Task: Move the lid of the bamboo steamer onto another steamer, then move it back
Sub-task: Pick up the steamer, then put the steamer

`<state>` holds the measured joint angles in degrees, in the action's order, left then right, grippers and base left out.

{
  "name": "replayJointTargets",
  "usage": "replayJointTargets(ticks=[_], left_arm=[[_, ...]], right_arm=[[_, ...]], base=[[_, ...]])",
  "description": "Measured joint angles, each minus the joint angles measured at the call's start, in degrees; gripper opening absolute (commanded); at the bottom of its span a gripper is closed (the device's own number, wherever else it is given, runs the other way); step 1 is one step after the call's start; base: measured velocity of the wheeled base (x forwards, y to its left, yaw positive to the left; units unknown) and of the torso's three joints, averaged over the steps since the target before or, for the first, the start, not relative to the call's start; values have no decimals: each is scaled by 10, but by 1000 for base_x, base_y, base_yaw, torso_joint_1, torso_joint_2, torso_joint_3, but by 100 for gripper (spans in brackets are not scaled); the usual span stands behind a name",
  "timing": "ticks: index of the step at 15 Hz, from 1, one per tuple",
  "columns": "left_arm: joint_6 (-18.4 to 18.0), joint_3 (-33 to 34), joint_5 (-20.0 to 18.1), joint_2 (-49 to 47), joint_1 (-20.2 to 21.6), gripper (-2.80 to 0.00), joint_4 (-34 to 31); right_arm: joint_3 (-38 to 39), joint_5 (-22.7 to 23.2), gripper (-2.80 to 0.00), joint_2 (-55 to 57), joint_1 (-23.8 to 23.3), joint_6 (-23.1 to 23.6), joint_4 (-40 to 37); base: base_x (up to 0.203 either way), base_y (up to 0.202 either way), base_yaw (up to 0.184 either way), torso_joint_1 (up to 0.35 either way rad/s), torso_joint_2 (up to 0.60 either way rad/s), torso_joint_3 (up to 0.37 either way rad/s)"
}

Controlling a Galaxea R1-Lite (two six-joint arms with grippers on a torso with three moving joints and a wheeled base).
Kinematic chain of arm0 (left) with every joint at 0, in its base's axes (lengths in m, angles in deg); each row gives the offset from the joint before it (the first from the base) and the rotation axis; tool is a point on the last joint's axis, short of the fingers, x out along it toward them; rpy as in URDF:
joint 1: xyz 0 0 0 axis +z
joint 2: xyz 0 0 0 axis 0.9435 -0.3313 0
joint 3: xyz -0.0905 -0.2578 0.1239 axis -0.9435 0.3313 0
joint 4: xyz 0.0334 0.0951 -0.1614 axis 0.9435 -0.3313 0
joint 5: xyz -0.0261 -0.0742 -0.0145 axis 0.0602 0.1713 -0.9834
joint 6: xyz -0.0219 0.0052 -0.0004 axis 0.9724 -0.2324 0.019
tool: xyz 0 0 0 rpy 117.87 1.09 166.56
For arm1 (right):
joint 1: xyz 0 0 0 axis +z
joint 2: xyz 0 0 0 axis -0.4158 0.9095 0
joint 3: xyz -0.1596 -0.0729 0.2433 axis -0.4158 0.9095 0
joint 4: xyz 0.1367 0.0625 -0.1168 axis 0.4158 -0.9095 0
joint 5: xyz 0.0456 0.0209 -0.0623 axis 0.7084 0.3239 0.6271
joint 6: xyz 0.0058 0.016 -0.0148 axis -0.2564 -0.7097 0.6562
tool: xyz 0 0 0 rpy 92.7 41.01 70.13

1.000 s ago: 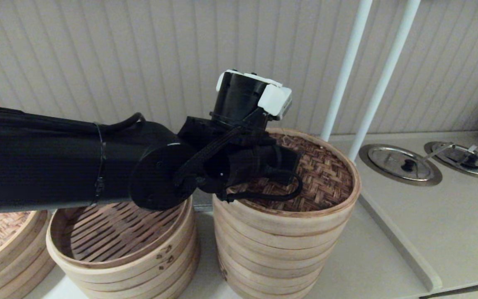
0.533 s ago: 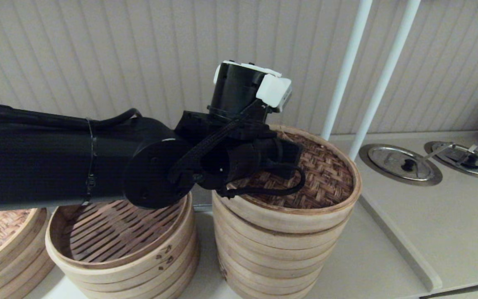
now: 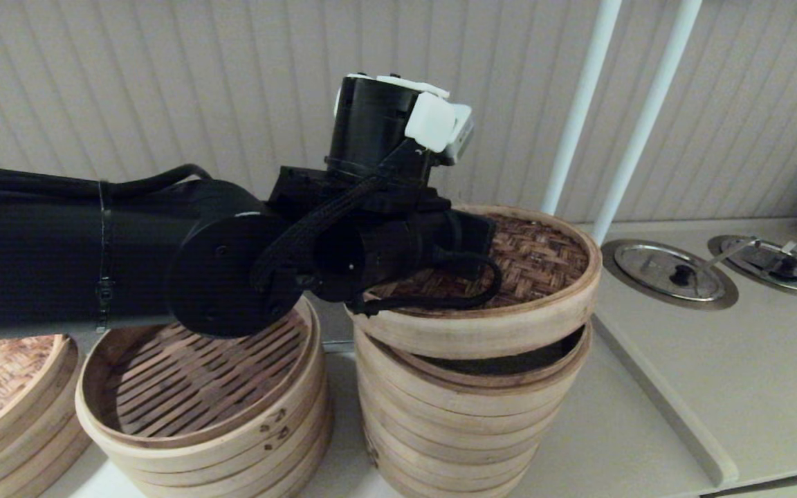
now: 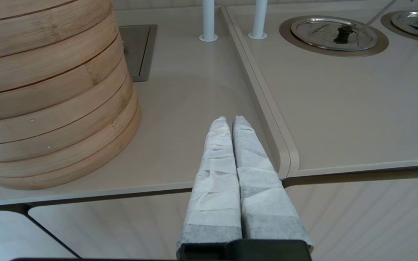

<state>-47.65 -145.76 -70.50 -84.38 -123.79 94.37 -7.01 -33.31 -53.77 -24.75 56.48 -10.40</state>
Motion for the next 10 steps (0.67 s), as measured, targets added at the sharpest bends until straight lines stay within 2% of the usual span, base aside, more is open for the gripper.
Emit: replayJointTargets(ticks=[6, 10], left_arm=[[-2, 11, 16, 23, 5, -280, 4], [-7, 27, 17, 57, 32, -280, -1]], right_arm=[[0, 0, -280, 0, 0, 0, 0], [0, 0, -280, 0, 0, 0, 0]], base=[[0, 0, 0, 0, 0, 0], [0, 0, 0, 0, 0, 0]])
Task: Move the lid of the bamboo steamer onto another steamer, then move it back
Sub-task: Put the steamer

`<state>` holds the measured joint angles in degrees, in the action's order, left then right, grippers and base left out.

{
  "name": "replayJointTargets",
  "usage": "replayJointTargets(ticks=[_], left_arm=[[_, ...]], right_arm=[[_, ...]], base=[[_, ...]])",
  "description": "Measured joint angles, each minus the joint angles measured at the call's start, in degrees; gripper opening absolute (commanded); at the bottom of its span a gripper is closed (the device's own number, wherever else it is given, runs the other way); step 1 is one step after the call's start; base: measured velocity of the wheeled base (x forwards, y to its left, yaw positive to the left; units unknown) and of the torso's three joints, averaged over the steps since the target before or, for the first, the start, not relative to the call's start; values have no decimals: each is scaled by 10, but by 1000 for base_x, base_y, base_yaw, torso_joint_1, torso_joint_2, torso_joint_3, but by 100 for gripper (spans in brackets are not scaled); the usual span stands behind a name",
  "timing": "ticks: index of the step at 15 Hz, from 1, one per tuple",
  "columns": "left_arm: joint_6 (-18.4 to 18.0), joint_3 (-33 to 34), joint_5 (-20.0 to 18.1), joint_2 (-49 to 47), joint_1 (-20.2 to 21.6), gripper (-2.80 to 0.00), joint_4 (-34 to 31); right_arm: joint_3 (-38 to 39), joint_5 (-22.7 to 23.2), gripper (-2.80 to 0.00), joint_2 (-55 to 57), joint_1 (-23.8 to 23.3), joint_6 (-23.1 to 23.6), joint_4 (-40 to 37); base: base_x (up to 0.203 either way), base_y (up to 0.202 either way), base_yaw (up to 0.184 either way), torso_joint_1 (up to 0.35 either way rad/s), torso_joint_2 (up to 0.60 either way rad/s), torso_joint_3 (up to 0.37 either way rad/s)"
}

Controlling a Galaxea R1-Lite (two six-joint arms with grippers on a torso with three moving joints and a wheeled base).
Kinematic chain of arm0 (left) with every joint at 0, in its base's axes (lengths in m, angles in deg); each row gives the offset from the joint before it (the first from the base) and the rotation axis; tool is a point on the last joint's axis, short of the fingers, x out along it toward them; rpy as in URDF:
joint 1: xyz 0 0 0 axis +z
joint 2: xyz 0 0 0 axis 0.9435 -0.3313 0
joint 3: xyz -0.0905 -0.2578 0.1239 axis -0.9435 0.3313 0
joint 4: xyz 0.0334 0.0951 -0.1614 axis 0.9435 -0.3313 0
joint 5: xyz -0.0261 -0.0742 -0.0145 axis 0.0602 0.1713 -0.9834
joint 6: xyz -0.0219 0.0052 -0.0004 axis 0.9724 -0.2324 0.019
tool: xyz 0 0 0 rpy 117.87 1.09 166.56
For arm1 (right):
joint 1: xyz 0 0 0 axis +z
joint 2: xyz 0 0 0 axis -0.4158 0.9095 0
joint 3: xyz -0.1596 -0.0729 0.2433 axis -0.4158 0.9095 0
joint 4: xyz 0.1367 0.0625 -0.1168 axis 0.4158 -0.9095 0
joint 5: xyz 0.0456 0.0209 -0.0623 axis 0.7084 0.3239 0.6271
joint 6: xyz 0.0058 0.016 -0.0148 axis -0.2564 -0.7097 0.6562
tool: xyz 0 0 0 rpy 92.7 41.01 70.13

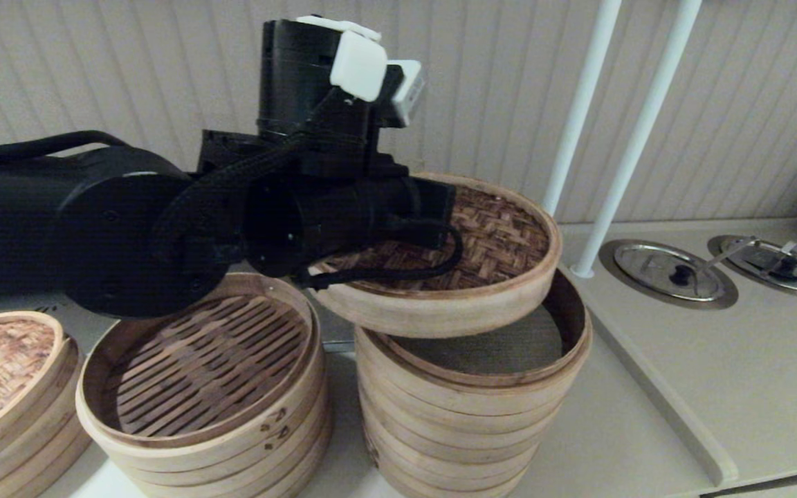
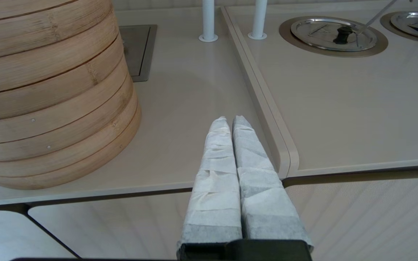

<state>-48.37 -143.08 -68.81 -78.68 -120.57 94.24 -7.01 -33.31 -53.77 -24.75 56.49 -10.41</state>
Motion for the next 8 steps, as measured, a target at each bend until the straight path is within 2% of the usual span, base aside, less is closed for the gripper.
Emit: replayJointTargets(ticks=[5, 8], left_arm=[[-14, 67, -3, 73, 65, -280, 7], [-14, 142, -22, 125, 127, -280, 21]], right_arm=[[0, 0, -280, 0, 0, 0, 0], [0, 0, -280, 0, 0, 0, 0]], base=[[0, 0, 0, 0, 0, 0], [0, 0, 0, 0, 0, 0]])
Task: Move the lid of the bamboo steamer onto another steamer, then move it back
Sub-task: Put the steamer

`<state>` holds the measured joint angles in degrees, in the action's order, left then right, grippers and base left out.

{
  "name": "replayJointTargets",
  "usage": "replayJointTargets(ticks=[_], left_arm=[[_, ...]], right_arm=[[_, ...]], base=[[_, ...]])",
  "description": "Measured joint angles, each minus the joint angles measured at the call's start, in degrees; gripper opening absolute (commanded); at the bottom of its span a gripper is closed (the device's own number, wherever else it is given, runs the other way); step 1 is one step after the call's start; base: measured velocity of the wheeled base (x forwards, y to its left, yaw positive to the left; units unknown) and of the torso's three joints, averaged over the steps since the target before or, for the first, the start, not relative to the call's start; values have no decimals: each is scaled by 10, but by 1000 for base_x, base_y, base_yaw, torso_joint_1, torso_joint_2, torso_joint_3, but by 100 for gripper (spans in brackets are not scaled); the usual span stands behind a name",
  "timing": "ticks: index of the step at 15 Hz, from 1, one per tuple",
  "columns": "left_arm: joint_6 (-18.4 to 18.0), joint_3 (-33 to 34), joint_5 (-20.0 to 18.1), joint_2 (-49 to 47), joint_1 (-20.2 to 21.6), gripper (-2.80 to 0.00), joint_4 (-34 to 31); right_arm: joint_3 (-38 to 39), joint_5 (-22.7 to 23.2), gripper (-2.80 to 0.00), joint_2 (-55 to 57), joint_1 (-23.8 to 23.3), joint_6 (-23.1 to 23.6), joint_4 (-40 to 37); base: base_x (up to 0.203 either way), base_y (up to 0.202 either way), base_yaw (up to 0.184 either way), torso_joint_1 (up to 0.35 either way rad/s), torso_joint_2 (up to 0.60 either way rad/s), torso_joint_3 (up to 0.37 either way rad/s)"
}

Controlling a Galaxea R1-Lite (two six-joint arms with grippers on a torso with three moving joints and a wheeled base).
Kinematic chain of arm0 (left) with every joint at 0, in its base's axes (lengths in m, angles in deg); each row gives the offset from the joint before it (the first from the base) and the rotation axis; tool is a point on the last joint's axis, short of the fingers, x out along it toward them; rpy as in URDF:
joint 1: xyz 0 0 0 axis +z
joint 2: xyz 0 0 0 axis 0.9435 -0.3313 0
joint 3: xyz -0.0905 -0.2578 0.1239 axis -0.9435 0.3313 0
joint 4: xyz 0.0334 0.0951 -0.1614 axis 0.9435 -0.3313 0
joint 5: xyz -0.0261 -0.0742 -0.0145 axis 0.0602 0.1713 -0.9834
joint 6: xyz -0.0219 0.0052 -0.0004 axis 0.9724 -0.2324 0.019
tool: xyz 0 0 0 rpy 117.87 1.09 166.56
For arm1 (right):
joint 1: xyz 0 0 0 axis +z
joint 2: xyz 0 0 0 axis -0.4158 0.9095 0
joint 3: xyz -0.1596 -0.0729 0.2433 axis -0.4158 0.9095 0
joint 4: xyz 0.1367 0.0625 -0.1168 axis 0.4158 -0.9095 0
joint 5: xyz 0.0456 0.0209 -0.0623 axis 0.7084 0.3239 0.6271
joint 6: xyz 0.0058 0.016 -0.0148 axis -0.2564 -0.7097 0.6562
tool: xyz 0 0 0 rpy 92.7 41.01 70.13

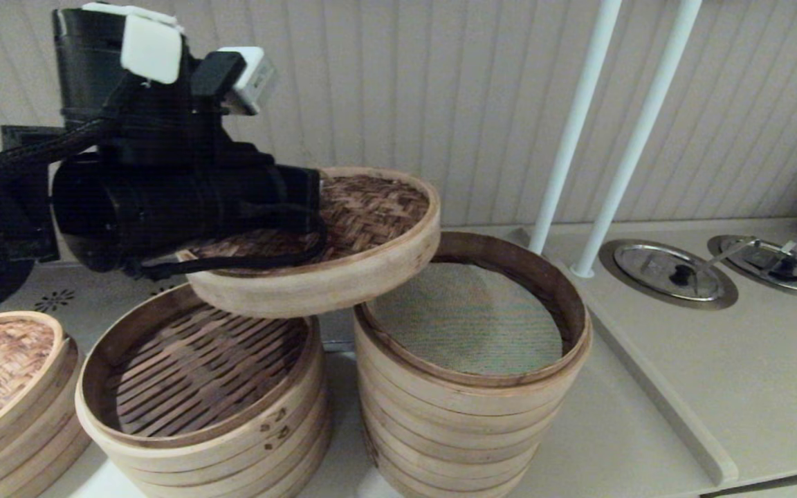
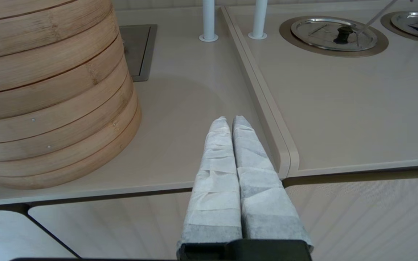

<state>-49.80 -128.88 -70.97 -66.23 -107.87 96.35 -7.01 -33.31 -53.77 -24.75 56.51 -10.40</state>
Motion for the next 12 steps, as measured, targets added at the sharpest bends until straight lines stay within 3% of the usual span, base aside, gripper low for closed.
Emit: replayJointTargets(ticks=[5, 12], left_arm=[[-19, 139, -53, 93, 115, -280, 32], [-18, 295, -105, 146, 193, -280, 122]], right_arm=[[0, 0, -280, 0, 0, 0, 0], [0, 0, -280, 0, 0, 0, 0]], base=[[0, 0, 0, 0, 0, 0], [0, 0, 0, 0, 0, 0]])
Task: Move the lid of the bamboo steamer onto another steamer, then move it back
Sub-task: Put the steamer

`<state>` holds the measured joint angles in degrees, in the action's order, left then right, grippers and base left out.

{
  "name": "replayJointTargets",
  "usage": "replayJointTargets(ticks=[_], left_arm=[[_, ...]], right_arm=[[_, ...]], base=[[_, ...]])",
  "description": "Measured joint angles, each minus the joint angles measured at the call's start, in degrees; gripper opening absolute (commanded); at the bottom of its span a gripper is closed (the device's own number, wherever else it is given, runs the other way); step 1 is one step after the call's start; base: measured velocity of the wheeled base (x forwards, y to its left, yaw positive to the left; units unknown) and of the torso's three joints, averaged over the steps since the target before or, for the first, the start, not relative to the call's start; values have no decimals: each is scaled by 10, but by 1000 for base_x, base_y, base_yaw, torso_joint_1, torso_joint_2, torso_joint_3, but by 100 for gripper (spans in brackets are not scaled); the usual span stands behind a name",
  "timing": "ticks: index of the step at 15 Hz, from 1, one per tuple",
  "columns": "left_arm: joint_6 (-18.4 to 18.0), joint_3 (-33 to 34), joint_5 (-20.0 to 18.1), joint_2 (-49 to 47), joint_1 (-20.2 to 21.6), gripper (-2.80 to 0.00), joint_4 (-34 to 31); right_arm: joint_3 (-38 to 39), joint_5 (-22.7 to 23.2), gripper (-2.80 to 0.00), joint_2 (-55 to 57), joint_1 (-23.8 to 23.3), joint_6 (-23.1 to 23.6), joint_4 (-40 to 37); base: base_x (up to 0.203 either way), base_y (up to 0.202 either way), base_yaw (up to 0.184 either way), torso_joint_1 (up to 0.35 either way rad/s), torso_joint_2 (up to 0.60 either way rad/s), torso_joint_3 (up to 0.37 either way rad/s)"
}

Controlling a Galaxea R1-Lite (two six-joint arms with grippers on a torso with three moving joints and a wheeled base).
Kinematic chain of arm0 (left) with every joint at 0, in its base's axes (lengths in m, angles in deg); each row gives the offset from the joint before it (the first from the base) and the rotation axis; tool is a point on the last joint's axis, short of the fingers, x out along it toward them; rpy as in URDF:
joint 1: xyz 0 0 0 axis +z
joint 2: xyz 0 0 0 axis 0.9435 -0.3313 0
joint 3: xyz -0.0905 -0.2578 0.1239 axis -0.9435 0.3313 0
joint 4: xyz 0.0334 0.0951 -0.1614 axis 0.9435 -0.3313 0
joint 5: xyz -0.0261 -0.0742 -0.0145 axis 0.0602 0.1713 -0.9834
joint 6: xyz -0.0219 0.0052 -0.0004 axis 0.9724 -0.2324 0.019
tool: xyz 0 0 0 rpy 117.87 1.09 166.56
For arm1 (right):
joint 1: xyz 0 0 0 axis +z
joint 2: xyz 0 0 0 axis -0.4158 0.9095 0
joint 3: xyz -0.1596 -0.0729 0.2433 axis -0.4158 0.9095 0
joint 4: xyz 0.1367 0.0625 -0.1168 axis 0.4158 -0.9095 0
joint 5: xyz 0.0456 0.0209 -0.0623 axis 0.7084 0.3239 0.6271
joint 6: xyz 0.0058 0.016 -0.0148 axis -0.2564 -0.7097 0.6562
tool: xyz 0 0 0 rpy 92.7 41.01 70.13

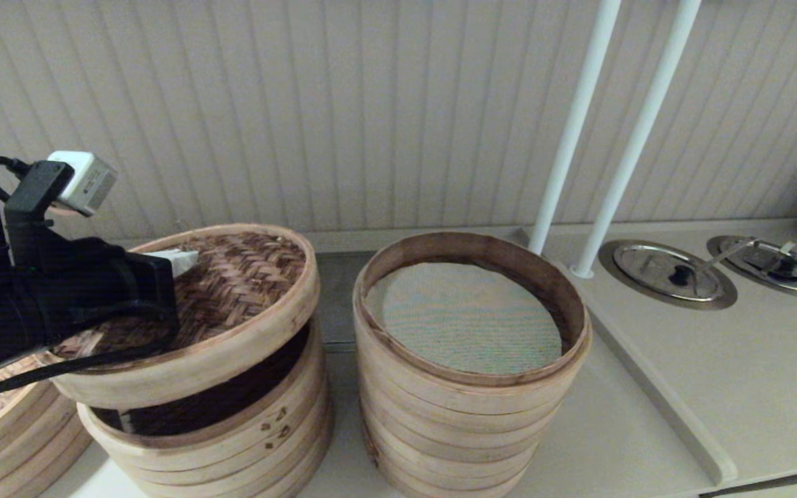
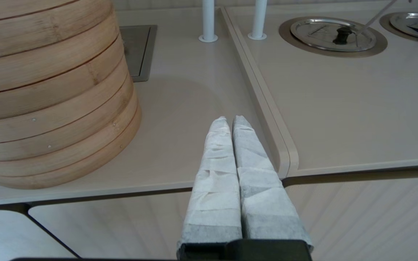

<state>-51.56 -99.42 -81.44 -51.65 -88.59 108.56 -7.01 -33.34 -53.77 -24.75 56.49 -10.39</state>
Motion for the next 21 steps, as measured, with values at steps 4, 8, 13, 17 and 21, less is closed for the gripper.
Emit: replayJointTargets(ticks=[4, 8, 13, 17, 21], left_arm=[[1, 61, -39, -2, 26, -280, 46], [1, 85, -56, -21, 39, -280, 91], [1, 99, -71, -45, 42, -280, 110], [2, 121, -82, -52, 42, -280, 134], [2, 135, -84, -57, 51, -280, 153]], right_arm=[[0, 0, -280, 0, 0, 0, 0], [0, 0, -280, 0, 0, 0, 0], [0, 0, -280, 0, 0, 0, 0], [0, 0, -280, 0, 0, 0, 0], [0, 0, -280, 0, 0, 0, 0]], base=[[0, 0, 0, 0, 0, 0], [0, 0, 0, 0, 0, 0], [0, 0, 0, 0, 0, 0], [0, 0, 0, 0, 0, 0], [0, 0, 0, 0, 0, 0]])
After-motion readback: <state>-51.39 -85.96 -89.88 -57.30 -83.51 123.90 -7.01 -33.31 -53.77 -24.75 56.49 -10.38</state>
